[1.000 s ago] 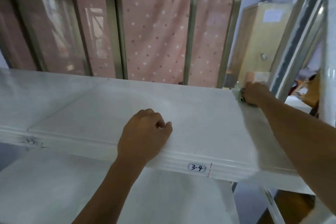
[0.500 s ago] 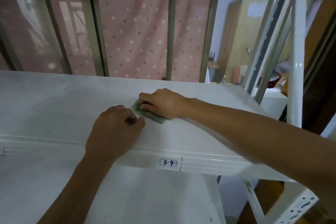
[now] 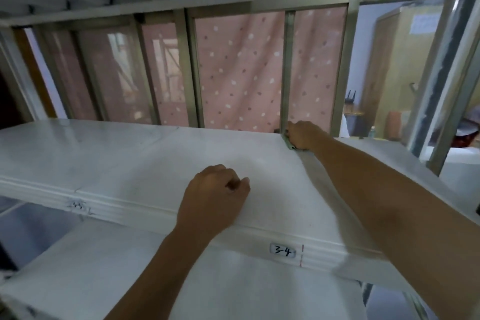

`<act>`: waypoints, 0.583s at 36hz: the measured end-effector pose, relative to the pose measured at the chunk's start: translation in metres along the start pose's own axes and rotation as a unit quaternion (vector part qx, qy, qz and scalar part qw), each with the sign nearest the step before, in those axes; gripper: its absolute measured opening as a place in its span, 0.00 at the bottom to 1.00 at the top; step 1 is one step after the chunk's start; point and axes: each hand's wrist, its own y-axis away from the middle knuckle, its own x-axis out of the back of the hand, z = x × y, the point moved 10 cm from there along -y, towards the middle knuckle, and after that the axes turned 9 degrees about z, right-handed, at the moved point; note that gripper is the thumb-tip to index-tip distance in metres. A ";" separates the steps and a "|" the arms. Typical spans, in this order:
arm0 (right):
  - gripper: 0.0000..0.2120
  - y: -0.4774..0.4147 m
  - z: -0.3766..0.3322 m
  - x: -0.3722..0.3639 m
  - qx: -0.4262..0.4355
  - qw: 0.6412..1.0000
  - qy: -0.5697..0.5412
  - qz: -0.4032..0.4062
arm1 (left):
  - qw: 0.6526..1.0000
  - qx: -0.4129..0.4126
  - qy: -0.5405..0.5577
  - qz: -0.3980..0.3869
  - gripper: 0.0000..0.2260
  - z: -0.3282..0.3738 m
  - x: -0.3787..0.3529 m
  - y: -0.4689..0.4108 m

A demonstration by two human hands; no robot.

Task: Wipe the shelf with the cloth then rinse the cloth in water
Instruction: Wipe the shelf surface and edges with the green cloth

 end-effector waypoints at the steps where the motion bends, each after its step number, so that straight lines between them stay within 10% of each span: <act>1: 0.18 -0.002 -0.024 0.005 0.034 0.999 -0.005 0.010 | 1.000 0.000 0.003 0.005 0.17 -0.003 0.002 -0.001; 14: 0.09 0.186 -0.264 0.120 0.462 0.859 -0.196 0.098 | 0.992 -0.007 -0.113 0.058 0.20 -0.146 0.081 -0.040; 21: 0.04 0.034 -0.223 0.043 0.235 0.961 -0.138 0.045 | 0.995 0.025 -0.089 0.027 0.20 -0.205 0.087 -0.052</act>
